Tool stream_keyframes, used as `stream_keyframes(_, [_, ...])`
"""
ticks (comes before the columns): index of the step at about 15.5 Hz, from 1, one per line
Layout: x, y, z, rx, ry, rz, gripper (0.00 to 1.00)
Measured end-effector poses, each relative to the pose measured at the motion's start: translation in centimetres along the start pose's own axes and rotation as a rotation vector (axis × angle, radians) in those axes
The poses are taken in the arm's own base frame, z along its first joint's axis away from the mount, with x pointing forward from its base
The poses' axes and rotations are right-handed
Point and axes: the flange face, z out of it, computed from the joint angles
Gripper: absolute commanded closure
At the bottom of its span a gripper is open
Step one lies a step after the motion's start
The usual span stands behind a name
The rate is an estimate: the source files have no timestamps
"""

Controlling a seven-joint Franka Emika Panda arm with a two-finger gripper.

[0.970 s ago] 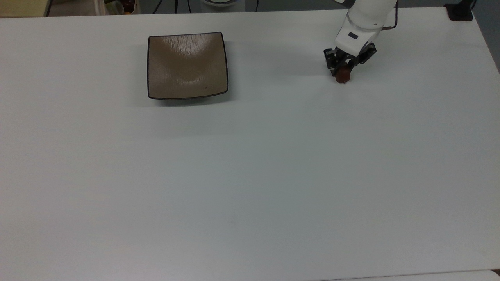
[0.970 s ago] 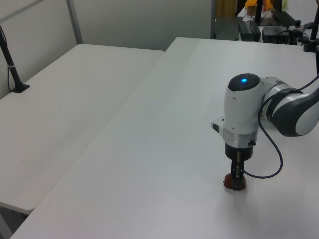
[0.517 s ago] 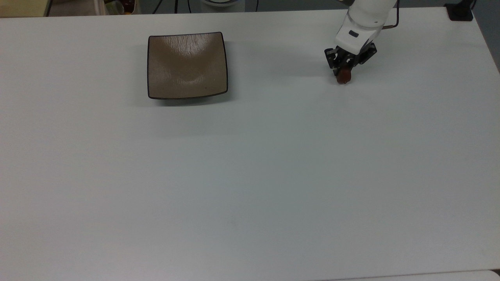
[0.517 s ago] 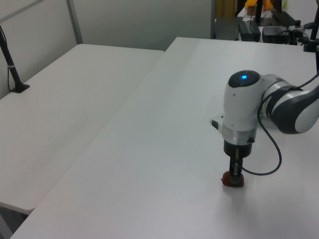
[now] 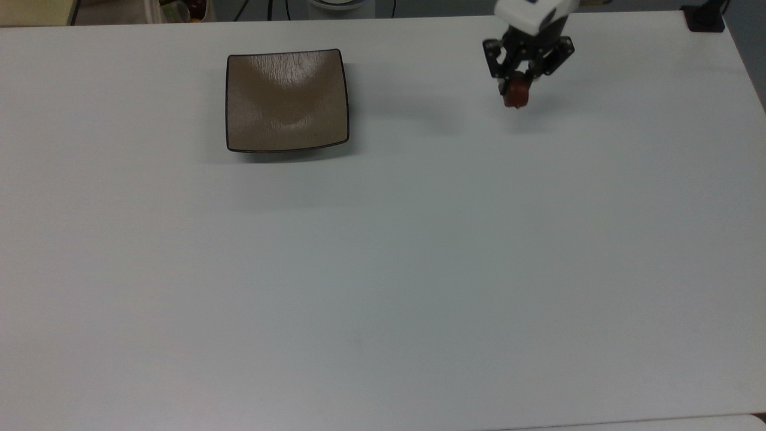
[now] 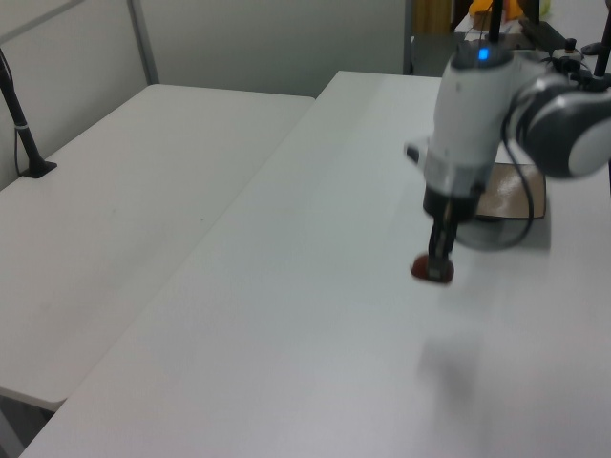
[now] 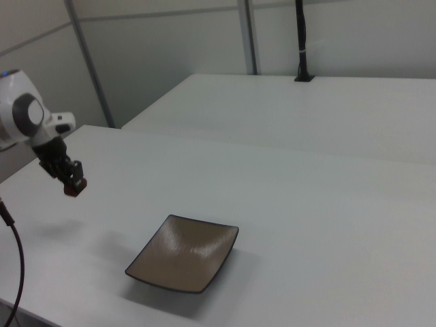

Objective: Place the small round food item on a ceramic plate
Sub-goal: 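Lift the grasped food item up off the table, then carry the food item over the square beige plate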

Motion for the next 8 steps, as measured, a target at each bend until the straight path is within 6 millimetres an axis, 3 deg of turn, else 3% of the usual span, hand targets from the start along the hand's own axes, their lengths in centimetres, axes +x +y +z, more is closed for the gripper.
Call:
stream_keyframes(4, [2.1,5.2,-7.3,0.032,0.003,0.068,0.64])
stream_keyframes(8, [2.8,12.4,-12.9,0.067,-0.032,0.039,0.64])
